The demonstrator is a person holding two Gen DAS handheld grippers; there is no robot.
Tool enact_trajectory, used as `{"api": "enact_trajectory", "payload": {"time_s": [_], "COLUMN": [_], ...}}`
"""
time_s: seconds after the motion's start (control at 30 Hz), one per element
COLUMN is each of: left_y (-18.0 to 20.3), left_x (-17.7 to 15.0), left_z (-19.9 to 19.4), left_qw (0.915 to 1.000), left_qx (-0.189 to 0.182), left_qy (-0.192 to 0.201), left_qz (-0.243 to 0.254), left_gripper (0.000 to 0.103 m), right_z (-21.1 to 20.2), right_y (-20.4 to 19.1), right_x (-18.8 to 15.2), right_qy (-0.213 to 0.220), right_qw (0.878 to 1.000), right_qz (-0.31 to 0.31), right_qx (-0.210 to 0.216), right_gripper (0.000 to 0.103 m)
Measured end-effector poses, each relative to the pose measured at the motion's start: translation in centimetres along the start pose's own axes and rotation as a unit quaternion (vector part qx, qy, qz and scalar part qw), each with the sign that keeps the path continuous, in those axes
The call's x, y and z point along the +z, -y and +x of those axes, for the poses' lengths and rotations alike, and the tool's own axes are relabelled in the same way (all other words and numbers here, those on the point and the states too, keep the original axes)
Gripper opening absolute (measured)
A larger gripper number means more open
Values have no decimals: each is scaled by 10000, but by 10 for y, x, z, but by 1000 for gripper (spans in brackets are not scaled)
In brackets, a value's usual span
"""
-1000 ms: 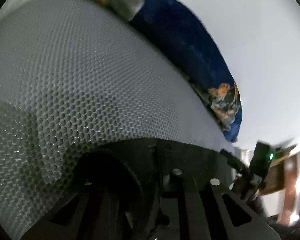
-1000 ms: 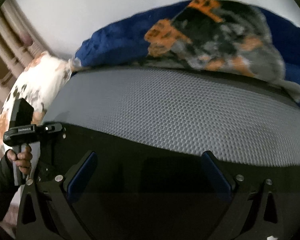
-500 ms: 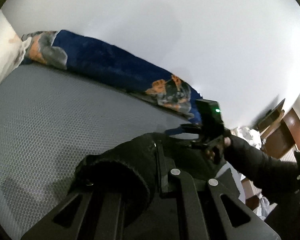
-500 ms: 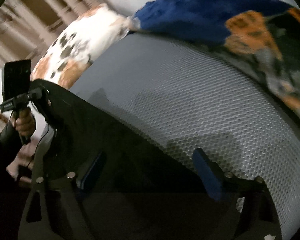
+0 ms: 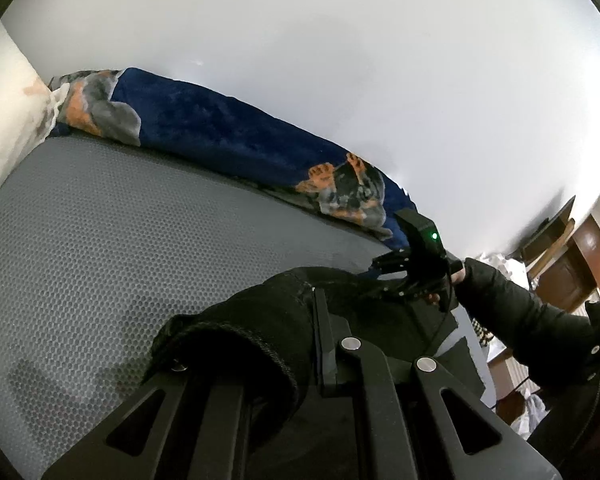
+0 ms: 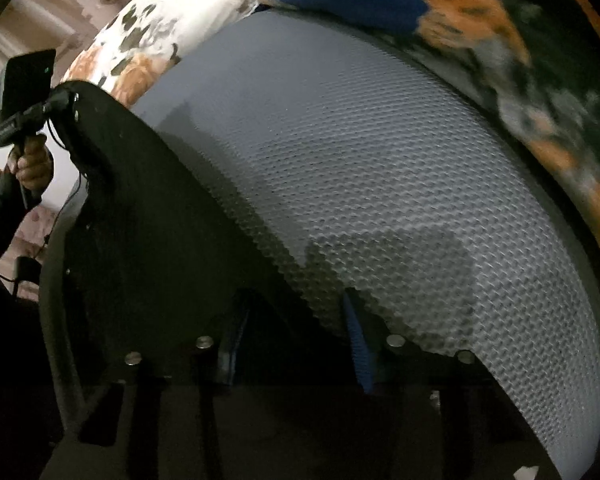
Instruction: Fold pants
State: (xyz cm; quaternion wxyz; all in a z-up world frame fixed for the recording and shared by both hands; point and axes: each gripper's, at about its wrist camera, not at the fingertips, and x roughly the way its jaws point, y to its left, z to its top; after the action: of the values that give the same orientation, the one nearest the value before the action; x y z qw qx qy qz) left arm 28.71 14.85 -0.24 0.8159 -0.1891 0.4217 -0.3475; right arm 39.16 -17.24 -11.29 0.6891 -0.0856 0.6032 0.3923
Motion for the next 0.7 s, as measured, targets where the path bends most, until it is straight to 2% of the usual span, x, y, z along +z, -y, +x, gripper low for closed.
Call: {"api": "enact_trajectory", "payload": {"time_s": [0.1,0.17,0.2,0.23,0.3,0.4,0.43,0.57,0.7], "left_y": [-4,-3,-2,-1,0,-10,-15,-36,-38], "left_x": [-1,-1,-1,-1,0,5,6,11,13], "left_z": [0,-1,0,1,6,12,14,26,33], "left_qw": [10000,10000,10000,10000,9998,9996,9994,9980,9949], "left_qx": [-3,7,31,41,143,245,302,578,840], "left_qy": [-3,0,-22,-48,-74,-89,-111,-229,-414], "left_qz": [-73,-55,-21,26,119,126,119,132,367], "left_gripper": [8,8,8,8,8,8,8,8,8], "right_z": [0,0,0,0,-3,-9,-11,-18,-21], "right_y": [3,4,1,-1,-4,-22,-26,-43,-63], "right_x": [-1,-3,-2,-3,-6,-12,-13,-19,-18], "right_qy": [45,75,87,117,210,430,486,757,814], "right_qw": [10000,10000,9998,9994,9983,9915,9898,9786,9652], "right_qz": [68,15,-21,-42,47,62,124,445,615], "right_qx": [42,-65,-186,-337,-541,-1225,-1337,-1858,-2409], "right_gripper": [42,36,21,12,10,9,9,9,9]}}
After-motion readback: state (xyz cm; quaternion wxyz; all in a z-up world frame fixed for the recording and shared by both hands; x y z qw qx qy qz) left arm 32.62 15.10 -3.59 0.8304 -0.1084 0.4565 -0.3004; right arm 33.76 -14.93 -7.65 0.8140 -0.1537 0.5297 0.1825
